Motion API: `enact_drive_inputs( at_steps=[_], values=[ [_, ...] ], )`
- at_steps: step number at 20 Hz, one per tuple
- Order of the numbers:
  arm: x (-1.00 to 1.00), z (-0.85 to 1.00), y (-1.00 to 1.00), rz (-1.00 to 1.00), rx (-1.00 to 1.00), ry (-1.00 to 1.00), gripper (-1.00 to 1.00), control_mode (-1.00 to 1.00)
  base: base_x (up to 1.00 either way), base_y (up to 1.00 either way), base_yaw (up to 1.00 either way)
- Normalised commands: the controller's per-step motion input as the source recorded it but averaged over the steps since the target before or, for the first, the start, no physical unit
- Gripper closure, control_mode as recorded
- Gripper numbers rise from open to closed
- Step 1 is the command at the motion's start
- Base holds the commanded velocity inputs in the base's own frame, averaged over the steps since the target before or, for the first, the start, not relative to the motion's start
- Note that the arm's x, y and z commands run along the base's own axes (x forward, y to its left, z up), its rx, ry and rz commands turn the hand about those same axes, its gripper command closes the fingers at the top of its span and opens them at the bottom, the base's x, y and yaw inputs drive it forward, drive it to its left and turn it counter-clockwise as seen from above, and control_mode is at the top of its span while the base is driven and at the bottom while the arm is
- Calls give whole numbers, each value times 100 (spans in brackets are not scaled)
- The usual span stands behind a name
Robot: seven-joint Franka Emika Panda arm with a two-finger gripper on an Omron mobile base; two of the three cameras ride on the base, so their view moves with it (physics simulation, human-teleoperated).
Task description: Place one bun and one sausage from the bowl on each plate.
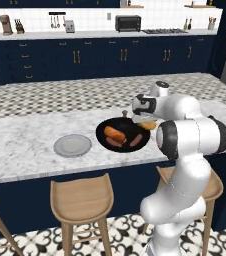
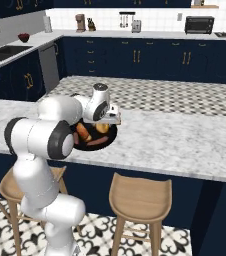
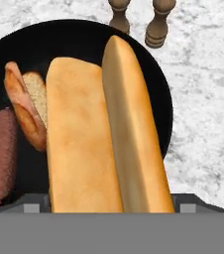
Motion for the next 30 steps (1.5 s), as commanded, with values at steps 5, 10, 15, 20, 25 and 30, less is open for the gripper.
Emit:
enact_drive_inputs(
  at_steps=[5, 10, 15, 20, 25, 30],
  values=[
    [-20, 5, 0, 3, 0, 0, 100, 100, -80, 61, 16],
    [0, 0, 0, 0, 0, 0, 100, 100, -81, 100, 10],
    [0, 0, 0, 0, 0, 0, 100, 100, 10, 100, -2],
    [0, 0, 0, 0, 0, 0, 100, 100, 61, 100, -22],
    [0, 0, 0, 0, 0, 0, 100, 100, 75, 100, -19],
    [45, -1, 60, -10, -9, 1, 100, -100, 29, 40, -7]
  ],
)
